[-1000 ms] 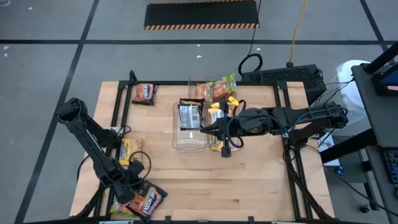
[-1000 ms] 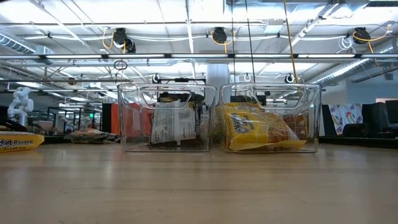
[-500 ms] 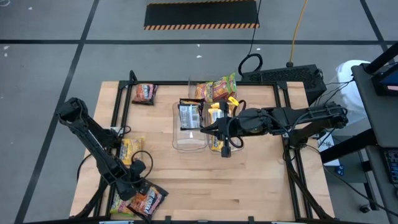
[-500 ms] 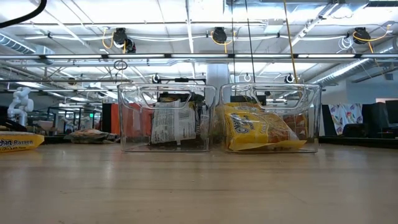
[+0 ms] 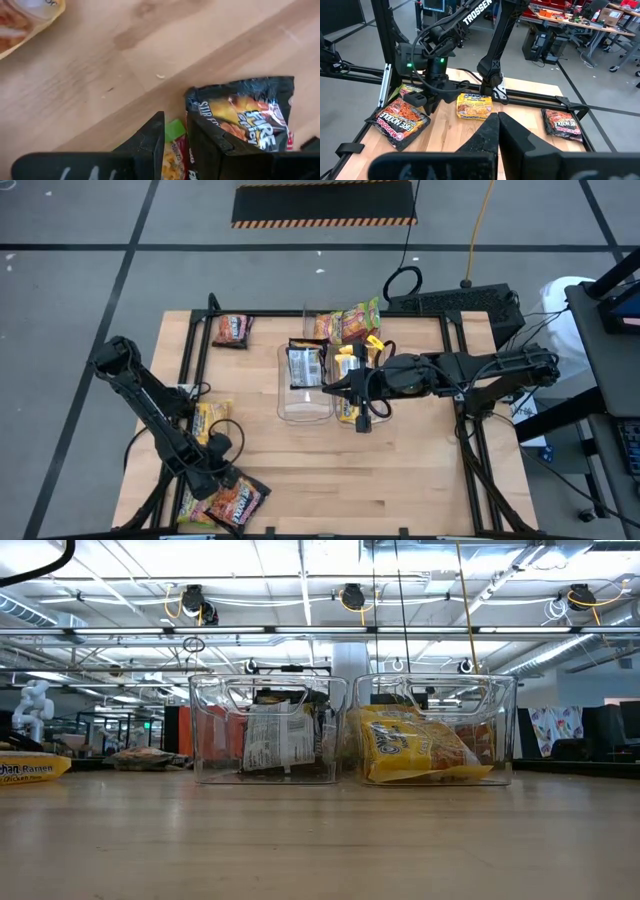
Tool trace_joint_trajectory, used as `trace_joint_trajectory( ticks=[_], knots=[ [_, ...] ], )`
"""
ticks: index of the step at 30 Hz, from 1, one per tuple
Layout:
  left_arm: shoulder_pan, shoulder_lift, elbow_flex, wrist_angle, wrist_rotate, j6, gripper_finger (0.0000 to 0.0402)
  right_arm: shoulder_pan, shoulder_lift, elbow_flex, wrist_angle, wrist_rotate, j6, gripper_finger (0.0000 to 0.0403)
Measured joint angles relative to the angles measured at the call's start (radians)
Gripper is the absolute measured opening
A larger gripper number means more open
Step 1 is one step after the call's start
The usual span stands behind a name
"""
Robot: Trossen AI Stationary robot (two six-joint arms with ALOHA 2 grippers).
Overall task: Sort Maruchan noodles
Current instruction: Put the black noodle pack into the left transparent bin
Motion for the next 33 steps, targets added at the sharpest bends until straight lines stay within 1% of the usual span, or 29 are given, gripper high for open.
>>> trace_joint_trajectory(
  ticks=[3, 6, 9, 12, 14, 18, 24, 29, 33],
  knots=[
    [0.000, 0.000, 0.000, 0.036, 0.000, 0.001, 0.0088, 0.000, 0.000, 0.000, 0.000, 0.000, 0.000, 0.0000],
    [0.000, 0.000, 0.000, 0.073, 0.000, 0.040, 0.0088, 0.000, 0.000, 0.000, 0.000, 0.000, 0.000, 0.0000],
    [0.000, 0.000, 0.000, 0.052, 0.000, 0.045, 0.0088, 0.000, 0.000, 0.000, 0.000, 0.000, 0.000, 0.0000],
    [0.000, 0.000, 0.000, 0.011, 0.000, 0.008, 0.0088, 0.000, 0.000, 0.000, 0.000, 0.000, 0.000, 0.0000],
    [0.004, 0.000, 0.000, 0.012, 0.000, -0.008, 0.0088, 0.000, 0.000, 0.000, 0.000, 0.000, 0.000, 0.0000],
    [0.014, 0.000, 0.000, 0.058, 0.000, 0.041, 0.0088, 0.000, 0.000, 0.000, 0.000, 0.000, 0.000, 0.0000],
    [0.041, 0.000, 0.000, 0.048, 0.002, 0.062, 0.0088, 0.000, 0.000, 0.000, 0.000, 0.000, 0.000, 0.0000],
    [0.061, 0.000, -0.001, 0.049, 0.043, 0.098, 0.0088, 0.000, 0.000, 0.000, 0.000, 0.000, 0.000, 0.0000],
    [0.063, 0.000, -0.044, 0.139, 0.084, 0.093, 0.0088, 0.000, 0.000, 0.000, 0.000, 0.000, 0.000, 0.0000]
  ],
)
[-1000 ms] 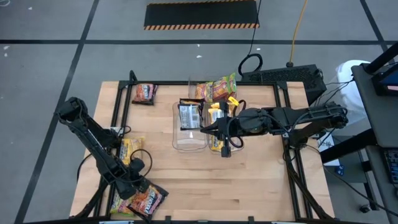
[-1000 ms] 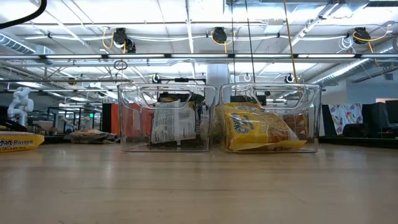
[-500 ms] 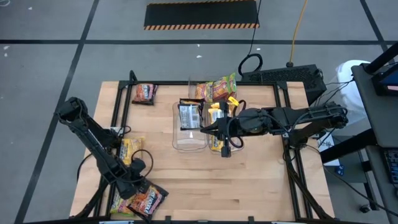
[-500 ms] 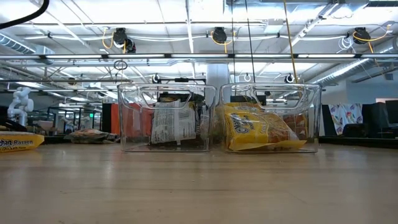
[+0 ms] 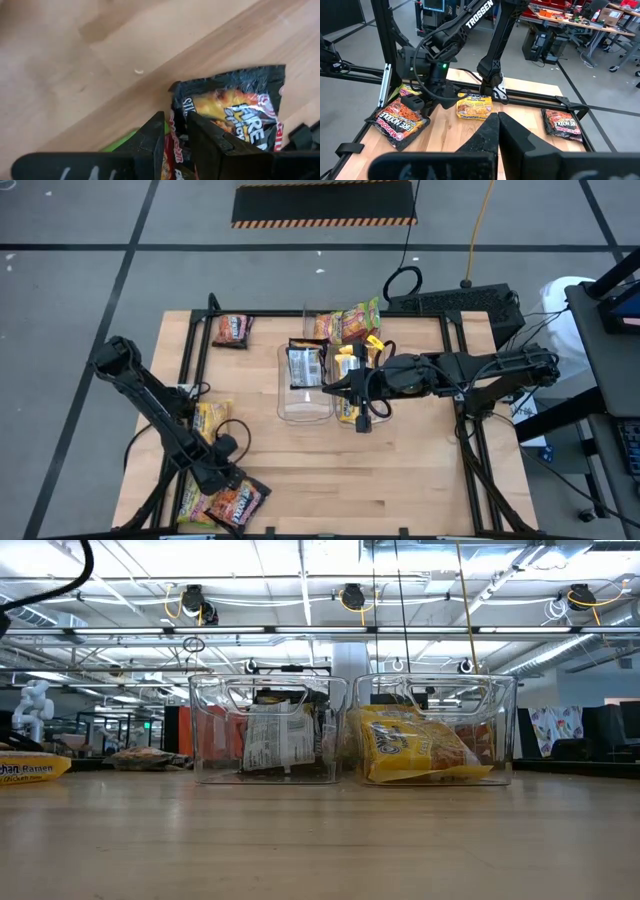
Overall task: Sort Maruchan noodles
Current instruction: Put the black noodle pack into the left transparent bin
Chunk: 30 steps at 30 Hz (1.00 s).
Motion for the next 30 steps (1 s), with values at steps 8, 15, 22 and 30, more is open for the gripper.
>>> trace_joint_trajectory(
  ticks=[8, 15, 22, 30],
  knots=[
    [0.000, 0.000, -0.045, 0.124, 0.015, -0.023, 0.0088, 0.000, 0.000, 0.000, 0.000, 0.000, 0.000, 0.0000],
    [0.000, 0.000, -0.046, 0.171, 0.019, -0.005, 0.0088, 0.000, 0.000, 0.000, 0.000, 0.000, 0.000, 0.0000],
    [0.000, 0.000, -0.046, 0.166, 0.015, 0.002, 0.0088, 0.000, 0.000, 0.000, 0.000, 0.000, 0.000, 0.0000],
    [0.000, 0.006, -0.046, 0.227, 0.011, 0.009, 0.0088, 0.000, 0.000, 0.000, 0.000, 0.000, 0.000, 0.0000]
  ],
)
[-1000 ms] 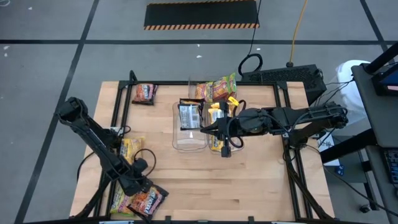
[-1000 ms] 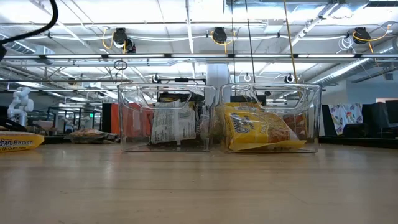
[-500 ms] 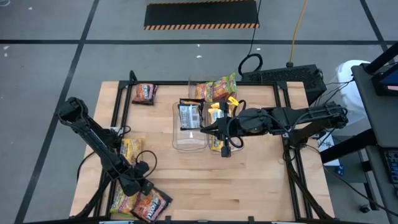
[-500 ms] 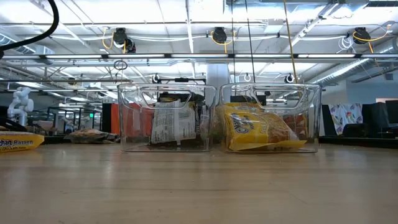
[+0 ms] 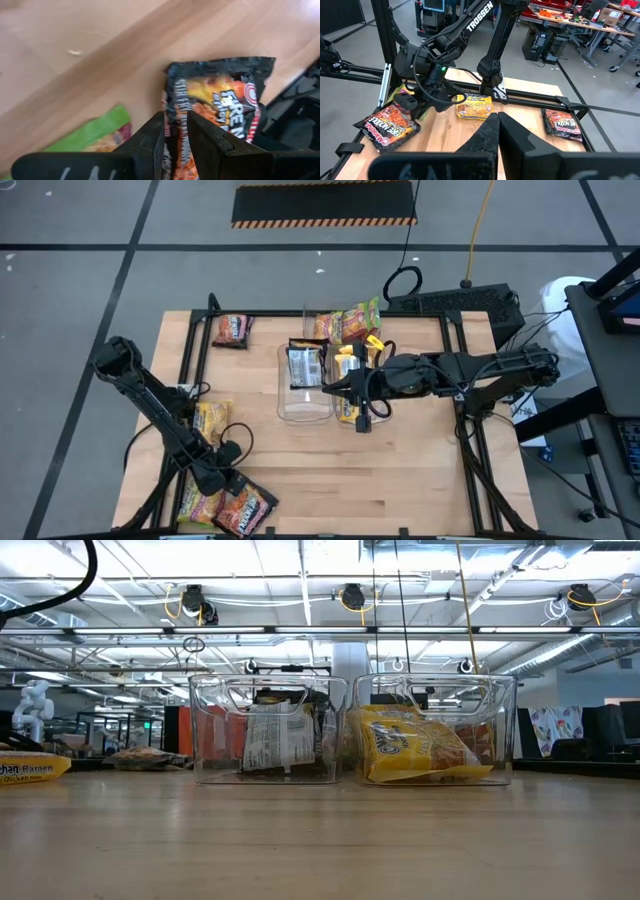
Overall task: Sort Maruchan noodles
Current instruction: Put the black noodle pack into the left transparent bin
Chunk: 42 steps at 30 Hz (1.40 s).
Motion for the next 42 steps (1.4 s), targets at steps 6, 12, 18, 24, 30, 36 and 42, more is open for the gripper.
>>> trace_joint_trajectory(
  ticks=[6, 12, 18, 24, 30, 36, 42],
  knots=[
    [0.000, 0.048, 0.000, -0.001, 0.000, 0.004, 0.0088, 0.000, 0.000, 0.000, 0.000, 0.000, 0.000, 0.0000],
    [0.001, 0.077, 0.000, 0.037, -0.001, -0.015, 0.0088, 0.000, 0.000, 0.000, 0.000, 0.000, -0.005, 0.0000],
    [0.020, 0.078, 0.000, 0.145, -0.001, 0.026, 0.0088, 0.000, 0.000, 0.000, 0.000, 0.003, -0.005, 0.0000],
    [0.051, 0.078, 0.000, 0.154, -0.001, 0.051, 0.0088, 0.000, 0.000, 0.000, 0.000, 0.004, -0.026, 0.0000],
    [0.080, 0.078, 0.000, 0.148, -0.001, 0.120, 0.0088, 0.000, 0.000, 0.000, 0.000, 0.004, -0.027, 0.0000],
    [0.102, 0.078, 0.000, 0.149, 0.001, 0.213, 0.0088, 0.000, 0.000, 0.000, 0.000, 0.004, -0.027, 0.0000],
    [0.105, 0.078, 0.000, 0.148, 0.008, 0.271, 0.0088, 0.000, 0.000, 0.000, 0.000, 0.004, -0.027, 0.0000]
  ],
)
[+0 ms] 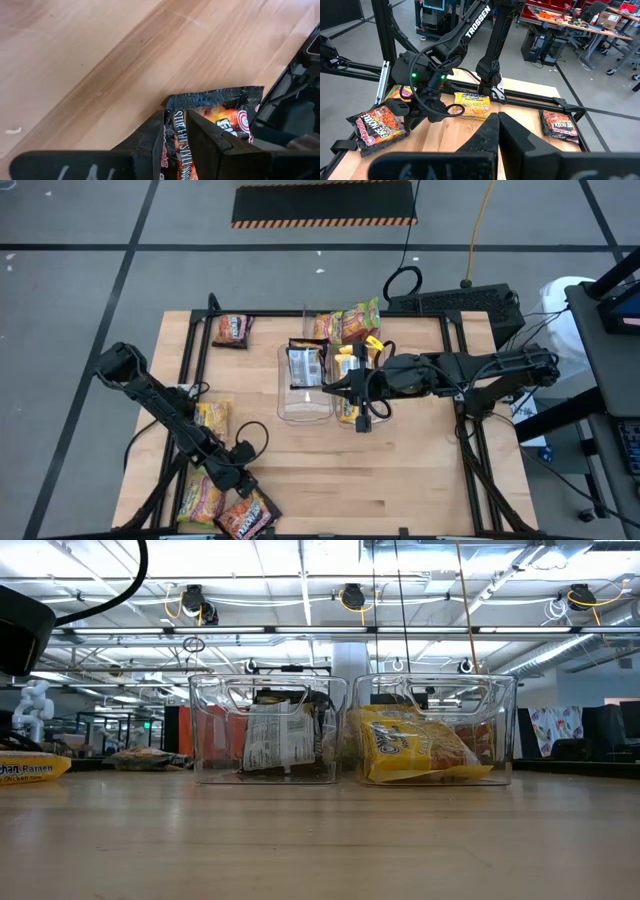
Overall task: Sort Maruchan noodles
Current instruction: Put the black noodle pack into the left transparent bin
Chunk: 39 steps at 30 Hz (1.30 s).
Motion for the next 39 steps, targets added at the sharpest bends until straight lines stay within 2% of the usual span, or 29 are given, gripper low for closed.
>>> trace_joint_trajectory(
  ticks=[7, 14, 39],
  knots=[
    [0.000, 0.000, 0.000, -0.030, 0.001, 0.014, 0.0088, 0.000, 0.000, 0.000, 0.000, 0.000, 0.000, 0.0000],
    [0.000, 0.000, 0.000, -0.033, 0.044, 0.023, 0.0088, 0.000, 0.000, 0.000, 0.000, 0.000, -0.004, 0.0000],
    [-0.001, 0.005, 0.000, -0.021, 0.055, 0.047, 0.0088, 0.000, 0.000, 0.000, 0.000, 0.000, -0.026, 0.0000]
  ],
)
